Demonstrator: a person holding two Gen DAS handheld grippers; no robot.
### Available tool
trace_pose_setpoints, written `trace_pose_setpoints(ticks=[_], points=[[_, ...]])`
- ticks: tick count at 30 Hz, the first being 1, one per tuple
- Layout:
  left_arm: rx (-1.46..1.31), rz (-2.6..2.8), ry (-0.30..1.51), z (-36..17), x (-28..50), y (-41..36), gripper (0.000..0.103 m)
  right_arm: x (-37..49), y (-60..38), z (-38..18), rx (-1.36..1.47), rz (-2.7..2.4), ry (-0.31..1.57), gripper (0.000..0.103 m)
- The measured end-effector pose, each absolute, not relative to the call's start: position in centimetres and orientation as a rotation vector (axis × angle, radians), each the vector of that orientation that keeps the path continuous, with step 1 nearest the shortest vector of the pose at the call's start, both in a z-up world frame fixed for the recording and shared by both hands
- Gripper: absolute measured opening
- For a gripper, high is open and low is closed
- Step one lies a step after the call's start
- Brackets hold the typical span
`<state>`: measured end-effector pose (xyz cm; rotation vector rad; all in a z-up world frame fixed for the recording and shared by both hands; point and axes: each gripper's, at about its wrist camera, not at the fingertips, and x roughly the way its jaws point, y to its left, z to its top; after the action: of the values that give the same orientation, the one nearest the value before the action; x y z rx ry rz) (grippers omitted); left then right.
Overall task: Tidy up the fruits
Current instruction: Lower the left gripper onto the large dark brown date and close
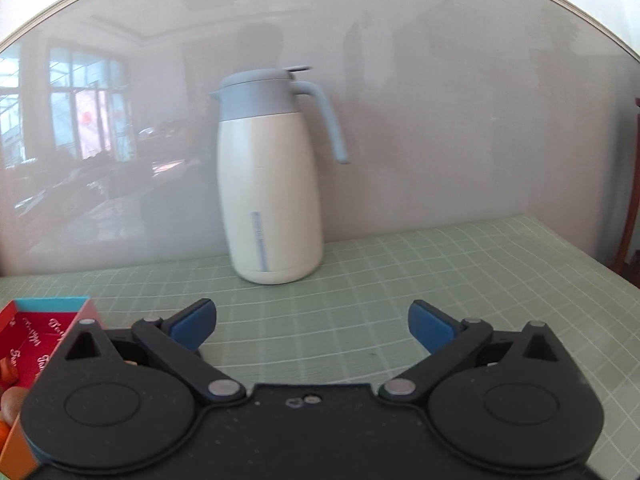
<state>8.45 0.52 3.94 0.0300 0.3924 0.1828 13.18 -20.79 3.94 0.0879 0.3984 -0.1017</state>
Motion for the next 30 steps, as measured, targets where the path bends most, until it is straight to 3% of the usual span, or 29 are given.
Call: trace_pose_setpoints(ticks=[11, 14, 30], points=[[0.104, 0.065, 0.476, 1.1, 14.2, -8.7, 0.092, 11.4, -26.1, 3.7, 0.113, -0.165, 0.382, 0.103], [0.096, 0.036, 0.527, 0.2, 16.2, -9.7, 0.071, 11.2, -27.4, 3.6, 0.132, -0.178, 0.385, 0.103], [0.061, 0.069, 0.61, -2.8, 21.4, -10.4, 0.071, 10.3, -29.5, 3.2, 0.103, -0.302, 0.336, 0.103]])
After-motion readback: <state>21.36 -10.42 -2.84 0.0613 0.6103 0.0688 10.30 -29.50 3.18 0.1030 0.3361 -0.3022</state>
